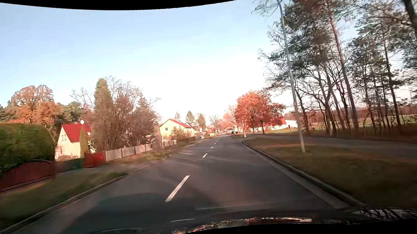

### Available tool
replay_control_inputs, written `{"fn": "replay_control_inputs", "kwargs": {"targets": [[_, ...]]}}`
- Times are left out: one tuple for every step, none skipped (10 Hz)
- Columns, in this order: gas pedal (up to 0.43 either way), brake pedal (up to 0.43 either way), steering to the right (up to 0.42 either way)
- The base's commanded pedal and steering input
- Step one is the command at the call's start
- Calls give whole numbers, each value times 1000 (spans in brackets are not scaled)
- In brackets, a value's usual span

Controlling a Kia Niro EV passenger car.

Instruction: Follow the waypoints while adhering to traffic rules and regulations

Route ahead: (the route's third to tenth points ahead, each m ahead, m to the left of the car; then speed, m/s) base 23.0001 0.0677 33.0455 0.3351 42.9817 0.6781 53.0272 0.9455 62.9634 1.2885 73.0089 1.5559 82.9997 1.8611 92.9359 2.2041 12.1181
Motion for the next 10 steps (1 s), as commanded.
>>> {"fn": "replay_control_inputs", "kwargs": {"targets": [[118,0,1],[118,0,1],[118,0,0],[118,0,1],[118,0,1],[118,0,1],[110,0,1],[110,0,1],[110,0,0],[110,0,0]]}}
